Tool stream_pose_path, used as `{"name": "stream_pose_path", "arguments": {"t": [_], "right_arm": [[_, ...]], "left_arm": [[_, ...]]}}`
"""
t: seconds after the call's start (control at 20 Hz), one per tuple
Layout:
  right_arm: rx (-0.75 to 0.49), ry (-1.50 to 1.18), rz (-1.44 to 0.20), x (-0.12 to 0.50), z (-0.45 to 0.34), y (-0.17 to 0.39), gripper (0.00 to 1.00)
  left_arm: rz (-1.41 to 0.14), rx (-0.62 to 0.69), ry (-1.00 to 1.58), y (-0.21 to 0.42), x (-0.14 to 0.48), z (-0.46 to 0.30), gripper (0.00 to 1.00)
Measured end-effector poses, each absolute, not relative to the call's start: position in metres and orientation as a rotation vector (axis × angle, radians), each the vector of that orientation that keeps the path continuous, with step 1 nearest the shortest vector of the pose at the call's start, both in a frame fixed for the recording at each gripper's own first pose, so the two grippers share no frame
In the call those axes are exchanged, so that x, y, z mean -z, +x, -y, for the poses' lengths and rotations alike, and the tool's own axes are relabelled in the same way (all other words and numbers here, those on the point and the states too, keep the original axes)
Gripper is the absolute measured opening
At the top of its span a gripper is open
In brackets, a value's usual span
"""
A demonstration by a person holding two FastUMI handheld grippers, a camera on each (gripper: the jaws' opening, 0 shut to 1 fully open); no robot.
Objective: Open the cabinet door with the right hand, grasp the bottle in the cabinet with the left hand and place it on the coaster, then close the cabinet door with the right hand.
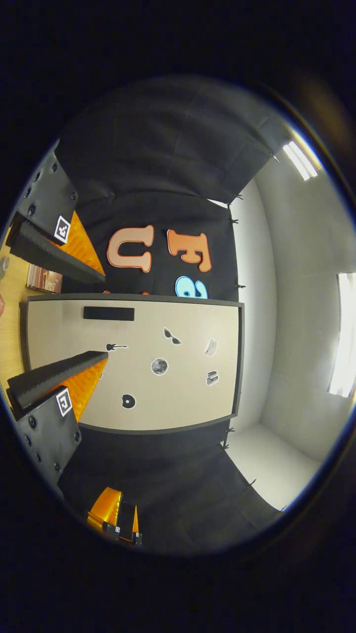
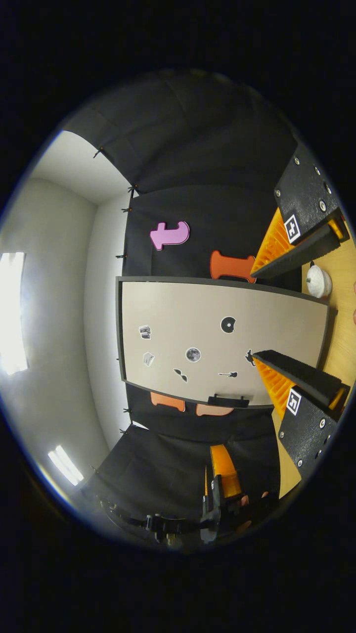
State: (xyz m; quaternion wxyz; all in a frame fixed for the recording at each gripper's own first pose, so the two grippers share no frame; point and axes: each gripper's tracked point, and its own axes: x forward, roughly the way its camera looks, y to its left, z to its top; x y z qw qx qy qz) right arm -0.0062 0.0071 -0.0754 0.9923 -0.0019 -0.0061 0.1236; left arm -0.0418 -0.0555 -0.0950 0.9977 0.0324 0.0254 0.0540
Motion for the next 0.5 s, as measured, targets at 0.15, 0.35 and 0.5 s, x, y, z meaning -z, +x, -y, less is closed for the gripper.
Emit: {"name": "stream_pose_path", "arguments": {"t": [0.15, 0.35, 0.5], "right_arm": [[-0.244, 0.002, 0.012, 0.075, 0.001, -0.013, 0.90], [-0.244, 0.009, 0.013, 0.075, 0.013, -0.020, 0.91], [-0.241, 0.014, 0.000, 0.078, 0.021, -0.026, 0.90]], "left_arm": [[-0.039, -0.113, 0.086, -0.048, 0.088, 0.060, 0.90], [-0.023, -0.118, 0.092, -0.057, 0.081, 0.069, 0.90], [-0.021, -0.113, 0.102, -0.062, 0.080, 0.078, 0.90]]}}
